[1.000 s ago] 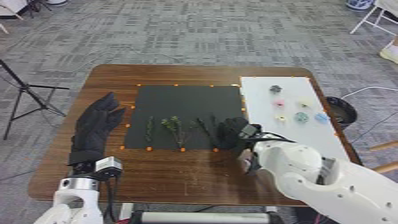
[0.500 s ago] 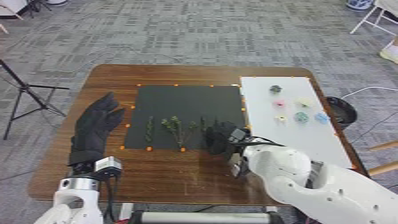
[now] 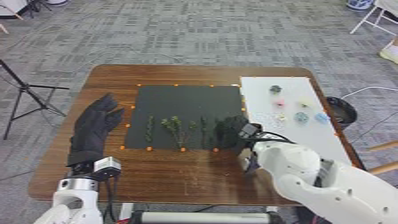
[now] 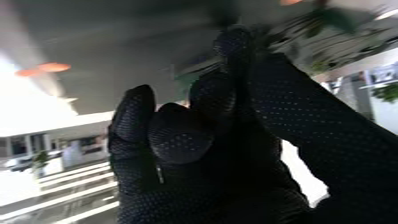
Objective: Arrange flowers
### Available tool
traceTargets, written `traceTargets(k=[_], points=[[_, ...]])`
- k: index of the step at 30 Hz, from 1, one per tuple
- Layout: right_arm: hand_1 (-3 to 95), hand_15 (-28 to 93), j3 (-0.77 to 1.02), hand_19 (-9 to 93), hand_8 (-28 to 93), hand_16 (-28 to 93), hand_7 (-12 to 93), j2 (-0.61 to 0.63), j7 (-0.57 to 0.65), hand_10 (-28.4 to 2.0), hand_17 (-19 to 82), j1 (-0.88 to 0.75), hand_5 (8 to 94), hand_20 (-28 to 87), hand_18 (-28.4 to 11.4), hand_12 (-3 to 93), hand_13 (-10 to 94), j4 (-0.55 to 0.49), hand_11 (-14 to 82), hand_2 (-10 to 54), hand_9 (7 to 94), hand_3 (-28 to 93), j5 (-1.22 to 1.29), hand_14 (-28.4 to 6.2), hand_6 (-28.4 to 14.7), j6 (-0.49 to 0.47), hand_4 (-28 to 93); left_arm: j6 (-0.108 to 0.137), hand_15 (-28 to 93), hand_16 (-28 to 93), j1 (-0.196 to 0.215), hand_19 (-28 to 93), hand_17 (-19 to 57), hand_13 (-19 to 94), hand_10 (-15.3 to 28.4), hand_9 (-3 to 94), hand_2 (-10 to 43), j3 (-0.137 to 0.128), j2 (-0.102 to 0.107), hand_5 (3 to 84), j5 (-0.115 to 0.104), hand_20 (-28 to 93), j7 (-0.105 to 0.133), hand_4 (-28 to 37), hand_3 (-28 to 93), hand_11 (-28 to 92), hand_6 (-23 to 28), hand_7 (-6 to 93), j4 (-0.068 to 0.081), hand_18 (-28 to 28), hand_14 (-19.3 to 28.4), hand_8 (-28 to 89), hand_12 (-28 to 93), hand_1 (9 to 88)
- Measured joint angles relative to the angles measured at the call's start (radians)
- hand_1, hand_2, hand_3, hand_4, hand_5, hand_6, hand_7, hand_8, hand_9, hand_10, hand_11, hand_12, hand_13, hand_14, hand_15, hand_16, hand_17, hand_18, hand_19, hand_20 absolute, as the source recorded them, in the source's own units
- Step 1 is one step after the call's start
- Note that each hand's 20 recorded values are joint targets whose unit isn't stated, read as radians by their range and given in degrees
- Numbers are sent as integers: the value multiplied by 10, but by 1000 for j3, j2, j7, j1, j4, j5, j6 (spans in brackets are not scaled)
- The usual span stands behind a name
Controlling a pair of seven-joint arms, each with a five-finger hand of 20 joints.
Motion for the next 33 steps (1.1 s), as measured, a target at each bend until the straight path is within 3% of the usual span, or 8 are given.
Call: traceTargets(k=[5,10,22,33], points=[[399,870,4,788,-119,453,258,14,-51,-127,263,0,460,489,-208,747,626,4,521,-7,594,932,12,-119,3,96,-205,0,389,46,-1,408,-81,238,119,260,-39,2,0,313,0,177,0,-230,698,301,18,257,0,198,142,-111,202,298],[396,891,-10,800,-104,426,179,3,-185,-129,276,33,402,488,-211,726,649,5,554,6,600,932,59,-116,19,41,-201,0,389,46,-1,408,-81,237,119,260,-40,2,0,313,0,177,0,-229,699,301,19,256,0,198,142,-111,202,297],[376,890,-143,799,-102,435,178,-52,-182,-130,271,132,417,490,-215,737,647,15,549,17,605,932,15,-120,22,-79,-177,-1,390,46,-4,408,-81,238,119,260,-40,5,2,313,0,177,1,-230,701,303,18,257,1,199,142,-110,201,296],[369,891,-168,800,-102,433,178,-65,-151,-130,271,147,426,489,-215,737,647,58,549,14,605,932,9,-122,19,-56,-169,-1,388,46,-6,408,-81,238,119,259,-40,7,2,313,0,177,0,-230,700,302,18,257,1,199,142,-111,202,296]])
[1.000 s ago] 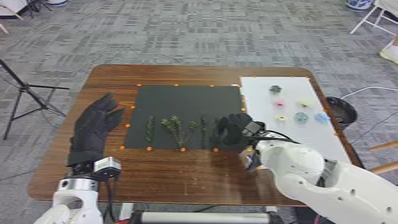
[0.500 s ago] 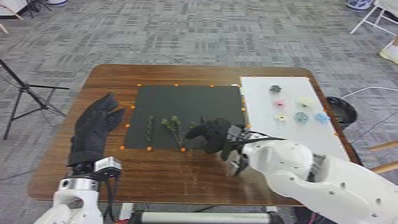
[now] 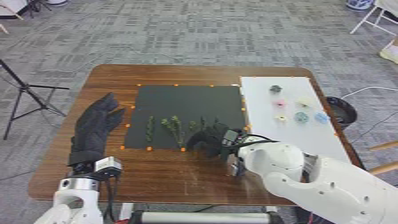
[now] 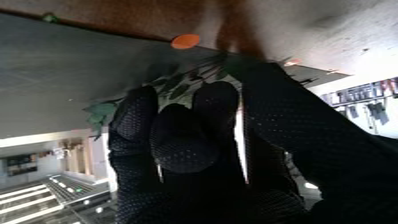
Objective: Arrange flowers
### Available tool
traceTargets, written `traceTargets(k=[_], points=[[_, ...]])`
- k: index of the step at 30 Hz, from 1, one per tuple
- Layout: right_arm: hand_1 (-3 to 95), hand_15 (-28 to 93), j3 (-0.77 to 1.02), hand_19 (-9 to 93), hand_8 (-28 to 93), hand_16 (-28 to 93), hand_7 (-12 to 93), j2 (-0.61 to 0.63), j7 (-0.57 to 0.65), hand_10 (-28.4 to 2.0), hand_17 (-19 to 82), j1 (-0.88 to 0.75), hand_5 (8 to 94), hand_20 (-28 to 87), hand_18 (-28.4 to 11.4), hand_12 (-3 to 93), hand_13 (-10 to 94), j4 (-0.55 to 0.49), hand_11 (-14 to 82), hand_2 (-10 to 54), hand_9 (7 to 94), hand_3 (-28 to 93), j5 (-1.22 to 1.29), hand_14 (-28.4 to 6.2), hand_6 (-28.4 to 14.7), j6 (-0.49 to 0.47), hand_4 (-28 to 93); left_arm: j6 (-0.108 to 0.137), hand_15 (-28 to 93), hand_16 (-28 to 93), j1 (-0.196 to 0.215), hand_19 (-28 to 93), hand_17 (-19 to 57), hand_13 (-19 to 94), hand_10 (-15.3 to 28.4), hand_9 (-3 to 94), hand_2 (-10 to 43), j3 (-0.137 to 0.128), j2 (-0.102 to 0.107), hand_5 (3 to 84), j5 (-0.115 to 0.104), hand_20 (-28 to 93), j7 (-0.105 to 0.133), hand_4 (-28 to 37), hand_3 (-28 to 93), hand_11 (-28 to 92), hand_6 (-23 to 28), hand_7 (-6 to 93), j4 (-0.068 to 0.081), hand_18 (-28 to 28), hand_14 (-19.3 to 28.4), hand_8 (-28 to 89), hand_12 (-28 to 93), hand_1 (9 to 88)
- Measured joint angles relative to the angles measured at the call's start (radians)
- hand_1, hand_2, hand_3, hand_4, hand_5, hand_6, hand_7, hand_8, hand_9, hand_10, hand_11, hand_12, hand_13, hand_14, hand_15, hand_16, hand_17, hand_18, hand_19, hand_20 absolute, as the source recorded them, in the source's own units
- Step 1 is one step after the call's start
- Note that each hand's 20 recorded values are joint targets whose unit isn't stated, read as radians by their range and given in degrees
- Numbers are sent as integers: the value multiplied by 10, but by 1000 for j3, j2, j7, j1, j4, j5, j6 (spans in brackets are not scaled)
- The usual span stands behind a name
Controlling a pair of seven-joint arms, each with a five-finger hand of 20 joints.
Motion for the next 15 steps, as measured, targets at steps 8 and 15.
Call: traceTargets(k=[8,15], points=[[369,891,-5,801,-103,432,181,16,3,-129,271,11,432,489,-215,736,647,-3,547,12,608,932,0,-123,20,1,-168,0,389,46,2,408,-81,237,120,260,-40,0,0,313,0,177,1,-229,699,302,18,257,0,199,142,-111,202,297],[367,891,-3,801,-104,432,181,48,3,-129,271,16,436,489,-216,738,647,-15,546,11,609,932,1,-122,20,0,-167,0,388,46,4,408,-81,237,118,260,-40,-1,0,313,0,177,2,-229,699,301,18,257,-1,199,142,-111,201,297]])
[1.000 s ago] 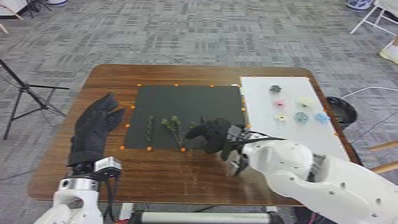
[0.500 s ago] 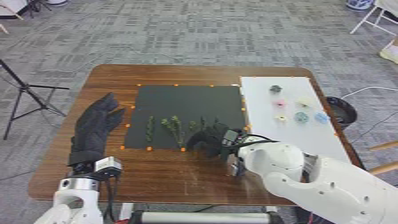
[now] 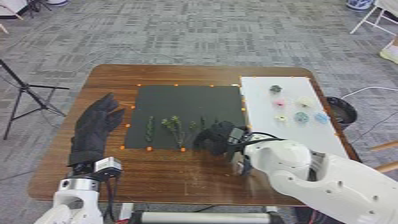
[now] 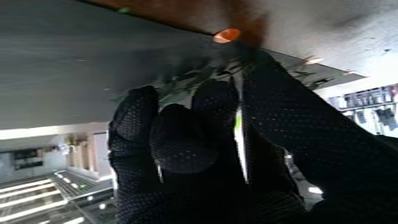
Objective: Arrange flowers
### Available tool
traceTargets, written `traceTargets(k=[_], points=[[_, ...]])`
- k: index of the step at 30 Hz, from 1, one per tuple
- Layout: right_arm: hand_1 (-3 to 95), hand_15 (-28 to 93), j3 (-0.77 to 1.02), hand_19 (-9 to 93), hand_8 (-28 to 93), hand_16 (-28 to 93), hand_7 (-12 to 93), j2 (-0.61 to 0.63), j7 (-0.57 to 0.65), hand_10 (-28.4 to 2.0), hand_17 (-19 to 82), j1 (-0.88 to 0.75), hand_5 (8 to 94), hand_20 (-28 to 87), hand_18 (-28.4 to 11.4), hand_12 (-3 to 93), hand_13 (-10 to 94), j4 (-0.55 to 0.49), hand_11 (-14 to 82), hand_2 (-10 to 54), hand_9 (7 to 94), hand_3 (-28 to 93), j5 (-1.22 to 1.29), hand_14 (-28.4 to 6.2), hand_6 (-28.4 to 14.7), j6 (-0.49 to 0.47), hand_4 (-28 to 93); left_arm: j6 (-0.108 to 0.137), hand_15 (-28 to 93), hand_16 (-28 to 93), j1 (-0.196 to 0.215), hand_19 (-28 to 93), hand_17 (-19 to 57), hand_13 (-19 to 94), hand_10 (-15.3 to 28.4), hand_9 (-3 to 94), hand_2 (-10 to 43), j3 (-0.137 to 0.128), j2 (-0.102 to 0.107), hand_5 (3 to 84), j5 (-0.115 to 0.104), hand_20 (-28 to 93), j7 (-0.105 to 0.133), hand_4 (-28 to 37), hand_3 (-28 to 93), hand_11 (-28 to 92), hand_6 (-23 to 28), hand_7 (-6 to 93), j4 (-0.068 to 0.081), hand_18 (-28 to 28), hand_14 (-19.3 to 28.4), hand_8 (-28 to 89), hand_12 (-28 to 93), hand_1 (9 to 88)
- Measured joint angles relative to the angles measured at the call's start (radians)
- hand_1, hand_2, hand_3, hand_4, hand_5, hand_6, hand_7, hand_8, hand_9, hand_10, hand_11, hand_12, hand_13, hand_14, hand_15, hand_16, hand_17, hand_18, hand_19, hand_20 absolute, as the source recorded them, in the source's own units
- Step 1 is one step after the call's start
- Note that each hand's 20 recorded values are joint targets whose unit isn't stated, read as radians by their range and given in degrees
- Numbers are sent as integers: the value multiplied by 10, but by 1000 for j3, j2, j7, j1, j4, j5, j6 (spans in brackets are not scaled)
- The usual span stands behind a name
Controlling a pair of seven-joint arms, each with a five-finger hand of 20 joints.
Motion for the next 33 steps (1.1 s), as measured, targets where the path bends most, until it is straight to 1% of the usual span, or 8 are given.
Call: traceTargets(k=[10,21,23,26,33], points=[[366,890,47,802,-105,431,183,43,1,-129,272,-34,441,488,-216,738,648,-14,544,8,612,932,1,-122,20,-7,-164,0,388,46,7,408,-81,237,119,260,-41,-3,0,313,0,177,2,-230,701,302,18,255,-1,198,142,-109,201,296],[359,885,73,800,-105,431,182,53,-6,-130,270,-55,442,488,-216,740,647,-19,536,3,613,932,13,-121,20,-7,-176,0,389,46,5,408,-81,237,119,260,-40,-2,0,313,0,177,2,-230,700,303,18,256,-1,199,142,-110,201,296],[360,883,73,799,-106,431,177,50,-15,-130,271,-55,434,488,-216,737,649,-15,533,1,615,932,22,-121,22,-2,-181,0,389,46,5,408,-81,237,119,260,-40,-2,0,313,0,177,2,-230,700,302,18,256,-1,199,142,-110,201,296],[362,882,60,801,-104,419,166,42,-24,-126,280,-44,420,486,-217,710,671,-3,538,-1,640,932,28,-116,24,11,-184,0,388,46,5,408,-81,237,118,260,-40,-2,-1,313,0,177,2,-230,700,301,18,256,-1,199,142,-110,201,296],[361,884,-18,809,-100,403,149,-18,-7,-123,290,39,399,483,-218,667,690,49,551,5,661,932,25,-111,25,14,-171,0,389,46,3,408,-81,237,118,259,-40,0,-1,313,0,177,2,-231,700,301,18,256,-1,198,142,-110,202,296]])
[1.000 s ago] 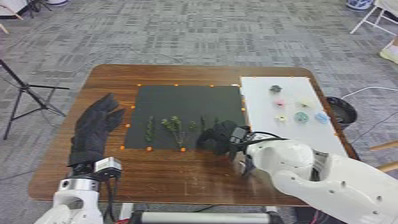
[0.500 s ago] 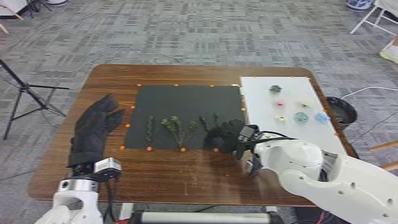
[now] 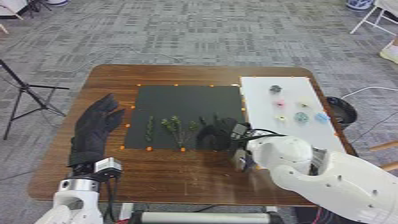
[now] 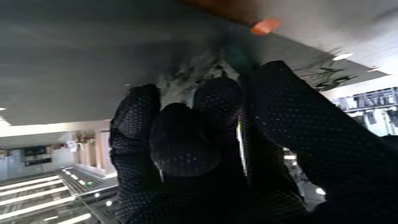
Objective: Arrange flowers
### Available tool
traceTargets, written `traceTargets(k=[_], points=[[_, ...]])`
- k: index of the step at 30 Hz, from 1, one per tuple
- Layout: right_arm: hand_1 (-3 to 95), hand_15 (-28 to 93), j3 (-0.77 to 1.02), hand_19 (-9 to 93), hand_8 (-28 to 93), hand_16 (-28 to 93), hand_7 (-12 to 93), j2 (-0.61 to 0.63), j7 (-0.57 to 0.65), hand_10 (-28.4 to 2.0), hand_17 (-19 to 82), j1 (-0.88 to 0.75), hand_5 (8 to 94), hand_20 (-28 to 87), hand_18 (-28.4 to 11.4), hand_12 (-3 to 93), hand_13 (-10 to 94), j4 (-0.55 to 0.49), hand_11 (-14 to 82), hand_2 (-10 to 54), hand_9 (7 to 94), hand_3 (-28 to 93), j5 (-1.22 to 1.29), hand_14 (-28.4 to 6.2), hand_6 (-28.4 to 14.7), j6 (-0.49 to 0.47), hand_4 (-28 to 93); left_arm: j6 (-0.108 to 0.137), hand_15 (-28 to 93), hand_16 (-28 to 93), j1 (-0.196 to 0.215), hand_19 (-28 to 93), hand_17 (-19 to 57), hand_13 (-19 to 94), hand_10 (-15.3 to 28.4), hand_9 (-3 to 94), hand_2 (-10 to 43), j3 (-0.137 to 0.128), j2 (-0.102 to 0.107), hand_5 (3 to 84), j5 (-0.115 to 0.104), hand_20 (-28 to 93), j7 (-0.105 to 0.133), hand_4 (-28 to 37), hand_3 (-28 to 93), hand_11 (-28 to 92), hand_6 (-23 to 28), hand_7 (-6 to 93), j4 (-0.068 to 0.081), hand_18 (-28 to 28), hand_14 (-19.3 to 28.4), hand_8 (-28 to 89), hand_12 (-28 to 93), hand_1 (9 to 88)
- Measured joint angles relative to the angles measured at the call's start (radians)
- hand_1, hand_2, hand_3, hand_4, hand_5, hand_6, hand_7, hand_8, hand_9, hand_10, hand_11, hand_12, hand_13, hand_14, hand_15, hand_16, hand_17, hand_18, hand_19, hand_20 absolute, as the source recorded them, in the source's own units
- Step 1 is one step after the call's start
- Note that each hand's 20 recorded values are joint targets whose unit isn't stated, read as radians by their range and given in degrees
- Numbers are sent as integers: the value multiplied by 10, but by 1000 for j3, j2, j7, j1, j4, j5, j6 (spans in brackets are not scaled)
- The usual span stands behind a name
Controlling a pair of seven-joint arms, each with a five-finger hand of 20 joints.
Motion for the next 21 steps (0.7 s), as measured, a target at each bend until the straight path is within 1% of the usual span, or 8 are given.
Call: traceTargets(k=[6,13,19,21], points=[[360,887,-11,818,-98,398,143,-52,29,-124,298,34,396,481,-221,647,699,33,562,7,672,932,-7,-109,25,-24,-169,0,388,46,0,408,-81,237,118,260,-41,0,0,313,0,177,0,-230,702,302,18,256,0,198,142,-110,202,296],[356,890,-49,823,-96,396,142,-54,39,-122,302,85,399,476,-220,644,706,52,566,9,678,932,-16,-109,24,-51,-166,0,388,46,0,408,-81,238,119,260,-39,0,0,313,0,177,0,-230,698,302,19,256,0,198,141,-110,201,297],[353,888,-84,825,-96,398,141,-54,41,-121,303,134,402,474,-219,645,707,70,566,10,679,932,-18,-108,22,-50,-168,0,389,47,-3,408,-81,238,119,259,-40,1,0,313,0,177,0,-230,699,302,19,257,0,199,142,-110,202,296],[331,888,-83,825,-95,401,140,-53,44,-123,303,140,402,474,-220,631,707,77,582,30,676,926,-18,-108,22,-48,-175,0,389,46,-4,408,-81,238,119,259,-40,2,0,314,0,177,0,-230,699,301,19,256,0,199,142,-111,202,296]])
